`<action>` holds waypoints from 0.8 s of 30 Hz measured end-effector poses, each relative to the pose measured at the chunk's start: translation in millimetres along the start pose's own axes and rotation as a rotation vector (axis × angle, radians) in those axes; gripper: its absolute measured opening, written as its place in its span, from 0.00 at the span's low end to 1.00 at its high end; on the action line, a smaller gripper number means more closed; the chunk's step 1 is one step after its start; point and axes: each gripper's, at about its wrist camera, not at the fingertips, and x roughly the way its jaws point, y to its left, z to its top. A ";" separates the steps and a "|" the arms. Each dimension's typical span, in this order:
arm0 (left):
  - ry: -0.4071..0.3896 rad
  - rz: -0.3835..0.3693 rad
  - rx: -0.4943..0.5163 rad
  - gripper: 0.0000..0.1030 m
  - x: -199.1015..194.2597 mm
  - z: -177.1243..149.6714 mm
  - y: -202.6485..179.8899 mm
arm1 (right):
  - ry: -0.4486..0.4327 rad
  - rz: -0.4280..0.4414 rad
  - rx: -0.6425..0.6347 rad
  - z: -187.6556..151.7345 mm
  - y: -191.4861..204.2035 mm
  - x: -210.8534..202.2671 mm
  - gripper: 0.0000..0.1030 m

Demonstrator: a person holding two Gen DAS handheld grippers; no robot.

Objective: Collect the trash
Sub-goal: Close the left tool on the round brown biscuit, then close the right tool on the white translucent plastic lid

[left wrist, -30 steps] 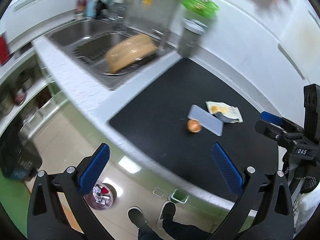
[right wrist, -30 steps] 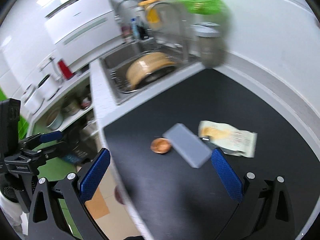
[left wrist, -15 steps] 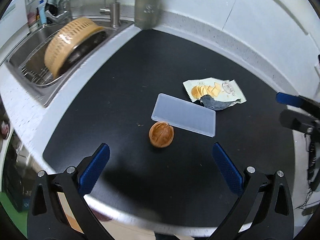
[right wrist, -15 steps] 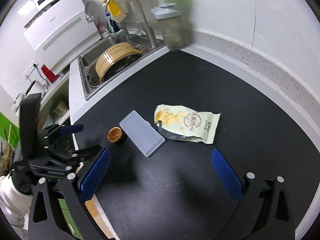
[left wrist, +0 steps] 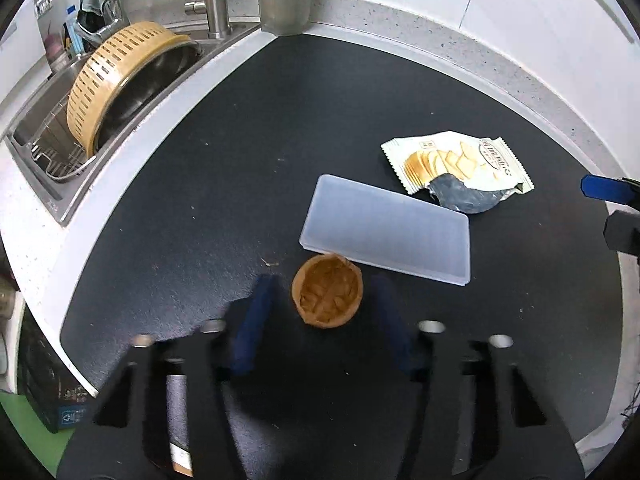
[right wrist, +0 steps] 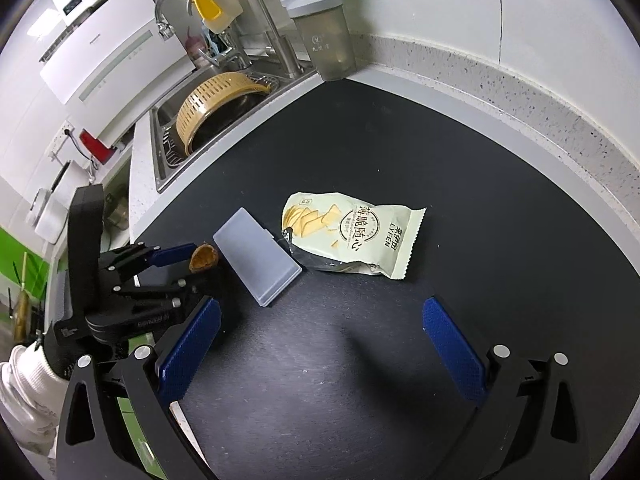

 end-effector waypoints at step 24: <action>-0.027 0.000 -0.187 0.32 -59.7 -9.3 40.3 | 0.110 0.145 -0.317 31.5 63.3 66.4 0.94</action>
